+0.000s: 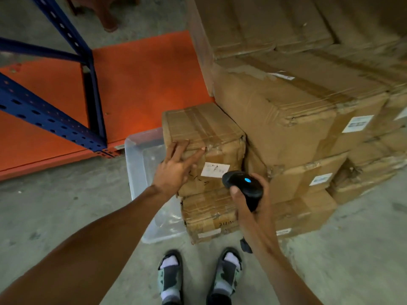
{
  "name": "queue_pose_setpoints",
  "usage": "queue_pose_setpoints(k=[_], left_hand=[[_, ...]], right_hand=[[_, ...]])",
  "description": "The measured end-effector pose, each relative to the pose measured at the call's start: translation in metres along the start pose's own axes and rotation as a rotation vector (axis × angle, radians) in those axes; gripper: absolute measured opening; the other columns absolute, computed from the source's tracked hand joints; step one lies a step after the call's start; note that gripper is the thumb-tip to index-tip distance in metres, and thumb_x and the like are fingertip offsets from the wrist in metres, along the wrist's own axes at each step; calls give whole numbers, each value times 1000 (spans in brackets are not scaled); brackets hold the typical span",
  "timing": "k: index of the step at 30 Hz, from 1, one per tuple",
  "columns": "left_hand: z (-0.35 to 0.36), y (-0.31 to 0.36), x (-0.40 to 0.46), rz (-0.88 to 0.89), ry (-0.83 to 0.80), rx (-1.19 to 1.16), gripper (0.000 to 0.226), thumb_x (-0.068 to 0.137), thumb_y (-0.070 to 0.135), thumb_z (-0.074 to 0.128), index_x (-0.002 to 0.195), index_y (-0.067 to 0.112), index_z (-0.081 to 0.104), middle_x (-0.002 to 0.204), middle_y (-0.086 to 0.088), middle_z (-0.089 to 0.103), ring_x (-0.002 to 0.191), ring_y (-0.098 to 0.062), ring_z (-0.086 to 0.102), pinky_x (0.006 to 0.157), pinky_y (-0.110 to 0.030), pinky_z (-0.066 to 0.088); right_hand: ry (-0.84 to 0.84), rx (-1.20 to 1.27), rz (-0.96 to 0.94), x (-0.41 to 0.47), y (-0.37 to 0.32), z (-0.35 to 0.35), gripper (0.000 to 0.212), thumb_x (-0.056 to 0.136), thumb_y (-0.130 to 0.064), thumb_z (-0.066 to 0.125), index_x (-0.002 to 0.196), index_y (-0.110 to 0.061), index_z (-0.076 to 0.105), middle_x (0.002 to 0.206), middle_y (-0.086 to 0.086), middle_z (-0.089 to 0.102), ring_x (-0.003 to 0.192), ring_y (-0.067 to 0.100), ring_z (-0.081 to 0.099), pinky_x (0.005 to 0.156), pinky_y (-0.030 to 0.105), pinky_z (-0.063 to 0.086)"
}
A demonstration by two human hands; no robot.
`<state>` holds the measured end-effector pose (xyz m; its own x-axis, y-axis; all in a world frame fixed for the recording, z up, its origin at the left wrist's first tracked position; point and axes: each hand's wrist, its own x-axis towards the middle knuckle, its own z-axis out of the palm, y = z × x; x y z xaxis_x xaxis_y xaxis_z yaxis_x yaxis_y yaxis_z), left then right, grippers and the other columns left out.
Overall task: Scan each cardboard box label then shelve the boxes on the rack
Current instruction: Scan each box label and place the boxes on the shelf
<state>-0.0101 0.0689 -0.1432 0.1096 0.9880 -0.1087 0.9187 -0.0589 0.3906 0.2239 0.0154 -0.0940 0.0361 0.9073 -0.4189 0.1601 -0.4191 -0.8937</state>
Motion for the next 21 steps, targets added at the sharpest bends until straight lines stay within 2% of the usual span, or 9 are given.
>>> queue_pose_setpoints(k=[3,5,7,10,12,15,21], left_hand=[[-10,-12,7,60,83,-5,53,91,11,72,138,30,60,151,-19,44,139,-45,38,72,-61,59],[-13,-20,12,68,152,-15,47,92,12,66,138,25,62,153,-18,44,141,-47,37,74,-65,58],[-15,-28,19,80,200,-8,48,94,15,55,142,22,58,156,-15,41,143,-48,34,74,-64,59],[-18,-36,26,47,176,36,60,95,4,60,149,29,47,162,-7,33,148,-43,25,72,-61,60],[-18,-39,26,42,148,47,66,94,1,62,150,31,45,162,-5,31,149,-41,23,74,-62,59],[-22,-40,27,51,117,60,69,93,2,63,151,32,42,163,-6,30,149,-41,20,83,-66,56],[-25,-46,30,91,105,34,58,98,16,63,149,33,45,161,-9,34,148,-42,24,88,-68,52]], right_hand=[[53,-16,-61,-4,-11,14,63,83,-66,72,137,-48,47,123,3,68,105,41,69,89,63,58],[89,-17,-64,-1,-15,26,61,82,-67,73,135,-53,47,120,-16,68,107,30,71,89,62,59],[113,-45,-93,1,-15,38,59,82,-66,73,135,-54,47,116,-26,67,108,23,71,89,60,59],[106,-129,-116,2,-12,55,62,81,-73,68,136,-55,45,117,-25,68,108,21,71,91,56,58],[123,-143,-130,-1,-11,61,63,81,-73,67,137,-53,45,119,-27,67,113,6,67,97,43,57],[159,-128,-157,-4,-15,65,58,83,-67,67,135,-52,47,117,-40,62,112,-11,61,93,25,51],[168,-137,-140,-7,-18,62,59,80,-72,64,133,-53,46,111,-42,63,108,-8,64,92,31,55]])
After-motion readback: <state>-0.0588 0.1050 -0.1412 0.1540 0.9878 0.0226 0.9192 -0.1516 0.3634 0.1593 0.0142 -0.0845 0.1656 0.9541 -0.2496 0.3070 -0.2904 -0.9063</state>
